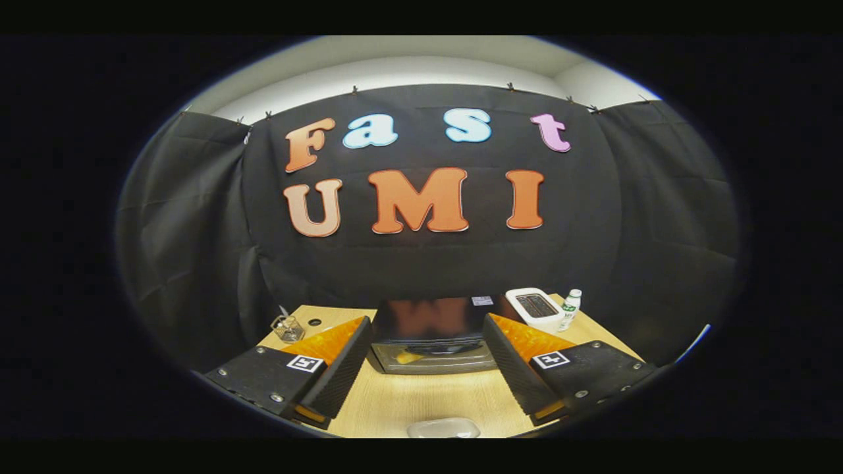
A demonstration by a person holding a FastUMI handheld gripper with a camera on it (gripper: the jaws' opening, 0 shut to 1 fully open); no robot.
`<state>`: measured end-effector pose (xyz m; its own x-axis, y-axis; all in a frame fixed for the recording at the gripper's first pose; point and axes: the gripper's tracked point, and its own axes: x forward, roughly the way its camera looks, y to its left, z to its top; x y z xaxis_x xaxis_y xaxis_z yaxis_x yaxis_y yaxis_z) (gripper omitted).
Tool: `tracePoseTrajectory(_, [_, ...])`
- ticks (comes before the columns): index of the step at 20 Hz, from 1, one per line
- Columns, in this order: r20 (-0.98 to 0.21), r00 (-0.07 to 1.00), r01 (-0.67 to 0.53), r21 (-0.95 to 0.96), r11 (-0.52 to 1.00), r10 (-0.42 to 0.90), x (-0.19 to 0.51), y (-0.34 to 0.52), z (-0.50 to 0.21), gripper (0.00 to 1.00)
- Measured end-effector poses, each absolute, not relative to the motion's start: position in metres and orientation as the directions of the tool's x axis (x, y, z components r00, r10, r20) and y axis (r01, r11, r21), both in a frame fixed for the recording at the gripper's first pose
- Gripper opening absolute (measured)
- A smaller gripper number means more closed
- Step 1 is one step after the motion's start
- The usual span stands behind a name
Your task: Open the toaster oven, put the food inside, and close the toaster oven door.
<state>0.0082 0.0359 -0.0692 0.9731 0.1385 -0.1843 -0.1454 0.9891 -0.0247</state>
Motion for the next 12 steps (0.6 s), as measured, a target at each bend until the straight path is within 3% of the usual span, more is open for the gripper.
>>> tracePoseTrajectory(12, [-0.168,0.984,-0.056,-0.025,0.998,0.051,-0.005,-0.007,-0.068,0.99])
